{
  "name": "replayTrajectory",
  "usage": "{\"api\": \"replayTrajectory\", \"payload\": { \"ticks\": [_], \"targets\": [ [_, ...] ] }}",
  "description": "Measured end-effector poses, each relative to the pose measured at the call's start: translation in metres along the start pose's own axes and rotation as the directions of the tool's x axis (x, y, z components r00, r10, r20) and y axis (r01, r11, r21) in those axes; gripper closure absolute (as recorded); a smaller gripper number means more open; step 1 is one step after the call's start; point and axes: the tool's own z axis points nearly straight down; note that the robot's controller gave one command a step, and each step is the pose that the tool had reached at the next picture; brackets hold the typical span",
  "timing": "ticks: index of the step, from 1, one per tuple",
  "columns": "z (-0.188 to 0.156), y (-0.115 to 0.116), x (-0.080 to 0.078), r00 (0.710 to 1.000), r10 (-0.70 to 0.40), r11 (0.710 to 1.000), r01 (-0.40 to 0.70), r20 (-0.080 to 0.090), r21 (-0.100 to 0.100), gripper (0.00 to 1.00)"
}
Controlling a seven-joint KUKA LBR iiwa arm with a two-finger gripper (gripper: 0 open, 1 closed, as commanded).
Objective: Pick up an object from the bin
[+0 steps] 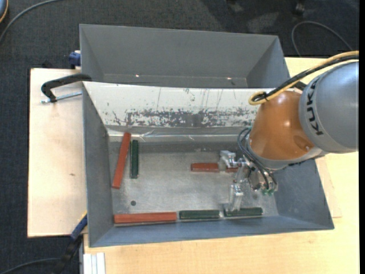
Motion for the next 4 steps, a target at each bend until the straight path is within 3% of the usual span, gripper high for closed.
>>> {"api": "replayTrajectory", "payload": {
  "ticks": [1,2,3,4],
  "targets": [
    [-0.095,0.008,-0.001,0.883,-0.470,0.883,0.470,0.008,0.004,0.00],
    [-0.093,0.008,0.001,0.884,-0.468,0.884,0.468,0.003,0.001,1.00],
    [-0.093,0.008,0.001,0.884,-0.468,0.884,0.468,0.003,0.001,0.00],
    [0.000,0.015,-0.029,0.931,-0.366,0.931,0.366,0.000,-0.002,0.00]
  ]
}}
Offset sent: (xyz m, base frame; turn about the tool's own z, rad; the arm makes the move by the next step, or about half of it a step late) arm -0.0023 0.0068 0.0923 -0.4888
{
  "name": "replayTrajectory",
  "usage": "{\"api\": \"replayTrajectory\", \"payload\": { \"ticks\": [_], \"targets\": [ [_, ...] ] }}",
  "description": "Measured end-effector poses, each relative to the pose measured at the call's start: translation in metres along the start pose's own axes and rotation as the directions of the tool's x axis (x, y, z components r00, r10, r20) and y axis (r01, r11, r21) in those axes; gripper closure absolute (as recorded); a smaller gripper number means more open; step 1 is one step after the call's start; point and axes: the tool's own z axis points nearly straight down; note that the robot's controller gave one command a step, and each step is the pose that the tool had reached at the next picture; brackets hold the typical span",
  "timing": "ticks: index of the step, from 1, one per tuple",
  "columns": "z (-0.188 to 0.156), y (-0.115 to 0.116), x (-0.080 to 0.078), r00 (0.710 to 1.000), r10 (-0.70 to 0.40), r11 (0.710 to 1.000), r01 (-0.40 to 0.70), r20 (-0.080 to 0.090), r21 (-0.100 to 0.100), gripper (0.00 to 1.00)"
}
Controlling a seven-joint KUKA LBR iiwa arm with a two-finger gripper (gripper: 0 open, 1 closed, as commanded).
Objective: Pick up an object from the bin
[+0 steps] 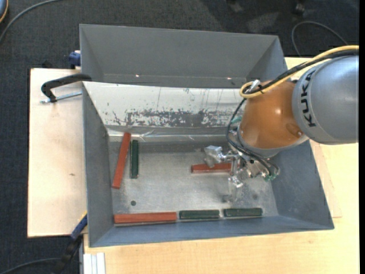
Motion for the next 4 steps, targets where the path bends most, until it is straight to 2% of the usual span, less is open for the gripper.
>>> {"api": "replayTrajectory", "payload": {
  "ticks": [1,2,3,4],
  "targets": [
    [-0.006,-0.001,-0.001,1.000,0.000,1.000,0.000,0.005,0.003,1.00],
    [-0.118,-0.031,-0.017,0.997,-0.071,0.997,0.070,0.012,0.009,1.00],
    [-0.113,-0.029,-0.015,0.997,-0.071,0.997,0.071,0.003,0.003,0.00],
    [-0.001,-0.020,0.004,0.995,0.099,0.995,-0.100,-0.007,-0.001,0.00]
  ]
}}
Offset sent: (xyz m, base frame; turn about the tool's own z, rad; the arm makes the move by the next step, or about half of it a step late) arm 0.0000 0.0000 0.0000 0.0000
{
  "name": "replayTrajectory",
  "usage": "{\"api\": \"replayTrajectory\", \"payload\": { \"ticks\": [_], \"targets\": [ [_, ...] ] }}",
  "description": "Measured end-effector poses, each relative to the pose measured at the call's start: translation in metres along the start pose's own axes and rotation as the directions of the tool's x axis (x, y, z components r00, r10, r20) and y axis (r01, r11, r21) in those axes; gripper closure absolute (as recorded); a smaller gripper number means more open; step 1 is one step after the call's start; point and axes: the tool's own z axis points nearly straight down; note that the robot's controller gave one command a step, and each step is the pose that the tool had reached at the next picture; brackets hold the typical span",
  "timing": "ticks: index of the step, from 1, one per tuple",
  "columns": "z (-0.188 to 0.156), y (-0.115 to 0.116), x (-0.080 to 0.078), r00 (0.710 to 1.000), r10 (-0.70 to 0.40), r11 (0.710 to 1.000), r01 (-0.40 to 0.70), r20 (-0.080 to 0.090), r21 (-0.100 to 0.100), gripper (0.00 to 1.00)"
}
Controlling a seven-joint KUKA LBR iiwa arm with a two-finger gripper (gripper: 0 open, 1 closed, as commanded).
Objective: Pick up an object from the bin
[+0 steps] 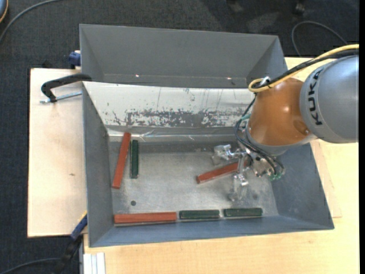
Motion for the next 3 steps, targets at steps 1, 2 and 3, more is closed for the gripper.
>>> {"api": "replayTrajectory", "payload": {
  "ticks": [1,2,3],
  "targets": [
    [-0.004,-0.001,-0.002,1.000,-0.001,1.000,0.001,0.007,0.003,1.00],
    [-0.116,0.035,-0.051,0.994,0.111,0.994,-0.111,0.021,0.003,1.00],
    [-0.228,0.011,-0.032,0.995,0.098,0.995,-0.099,0.021,0.007,1.00]
  ]
}}
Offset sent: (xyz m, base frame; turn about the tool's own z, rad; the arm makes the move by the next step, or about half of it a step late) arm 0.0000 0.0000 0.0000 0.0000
